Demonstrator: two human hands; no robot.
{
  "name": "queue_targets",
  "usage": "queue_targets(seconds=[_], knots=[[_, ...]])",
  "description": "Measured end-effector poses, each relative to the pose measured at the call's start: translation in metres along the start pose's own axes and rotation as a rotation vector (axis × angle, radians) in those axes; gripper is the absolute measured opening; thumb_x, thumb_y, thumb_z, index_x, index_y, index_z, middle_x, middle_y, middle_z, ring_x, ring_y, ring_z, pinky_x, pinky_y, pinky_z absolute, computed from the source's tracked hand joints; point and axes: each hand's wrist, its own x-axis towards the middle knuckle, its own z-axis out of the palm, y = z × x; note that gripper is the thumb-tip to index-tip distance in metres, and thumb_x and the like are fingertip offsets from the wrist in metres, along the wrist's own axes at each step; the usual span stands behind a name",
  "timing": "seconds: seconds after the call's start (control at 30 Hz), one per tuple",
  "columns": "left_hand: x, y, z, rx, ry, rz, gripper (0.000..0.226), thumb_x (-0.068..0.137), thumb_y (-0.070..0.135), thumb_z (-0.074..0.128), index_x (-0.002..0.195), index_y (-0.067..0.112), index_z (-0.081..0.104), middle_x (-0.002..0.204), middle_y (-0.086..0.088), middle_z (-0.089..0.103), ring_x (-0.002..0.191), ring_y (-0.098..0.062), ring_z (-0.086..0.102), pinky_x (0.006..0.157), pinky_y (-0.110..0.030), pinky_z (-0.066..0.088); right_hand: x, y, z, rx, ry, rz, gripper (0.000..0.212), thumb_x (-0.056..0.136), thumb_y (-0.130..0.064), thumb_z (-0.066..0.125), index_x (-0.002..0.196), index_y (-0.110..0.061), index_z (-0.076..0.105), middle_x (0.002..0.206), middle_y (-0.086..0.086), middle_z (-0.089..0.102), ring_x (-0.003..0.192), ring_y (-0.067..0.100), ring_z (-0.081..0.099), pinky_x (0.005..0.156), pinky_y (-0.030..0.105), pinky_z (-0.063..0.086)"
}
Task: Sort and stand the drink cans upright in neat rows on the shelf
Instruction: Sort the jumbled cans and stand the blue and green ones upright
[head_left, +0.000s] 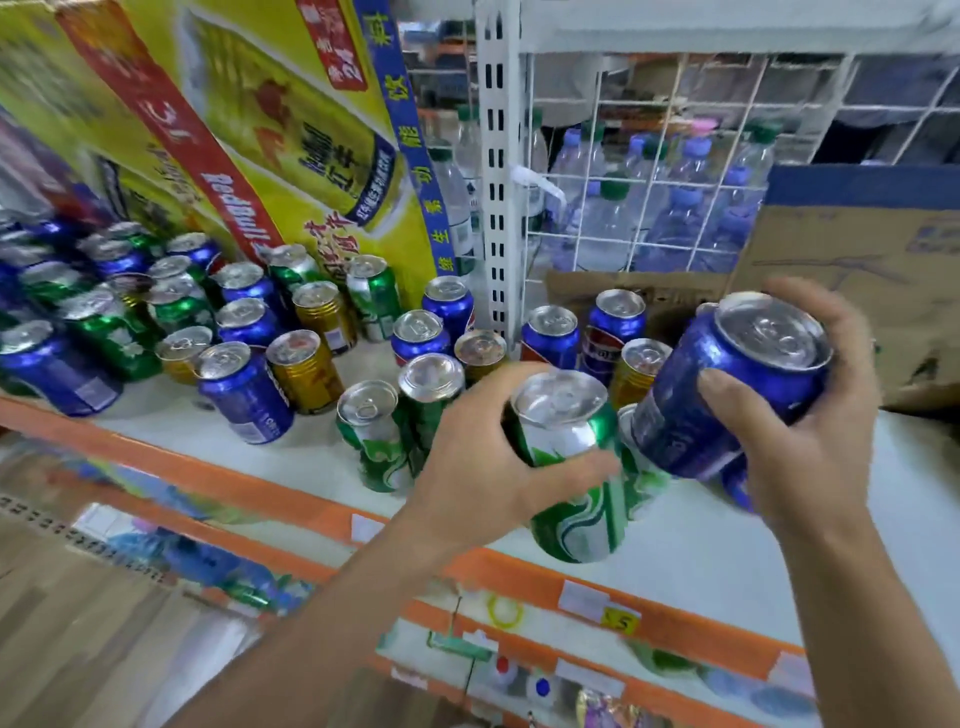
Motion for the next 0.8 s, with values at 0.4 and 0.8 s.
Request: queue_targets(seconds=[0.4, 0.8], knots=[[0.003, -0.044, 0.069, 0.737, -0.157, 0.550, 0.086, 0.044, 0.077, 0.072, 0.109, 0.020, 0.065, 0.108, 0.003, 0.060, 0.106, -0.019, 0.047, 0.091, -0.036, 0.036, 0.060, 0.008, 0.053, -0.219, -0.419, 0.097, 0.063, 0.070, -0.023, 0.082, 0.123, -0.022, 0.049, 0.108, -0.016, 0.058, 0.100, 0.005, 0.060, 0.087, 0.021, 0.049], [-0.004, -0.065, 0.040, 0.662, 0.000, 0.629, 0.069, 0.073, 0.065, 0.065, 0.120, 0.016, 0.057, 0.115, -0.006, 0.061, 0.113, -0.025, 0.051, 0.099, -0.038, 0.039, 0.081, 0.003, 0.132, -0.221, -0.670, 0.068, 0.068, 0.070, -0.029, 0.082, 0.124, -0.014, 0.042, 0.116, -0.004, 0.055, 0.105, 0.012, 0.057, 0.091, 0.027, 0.047]])
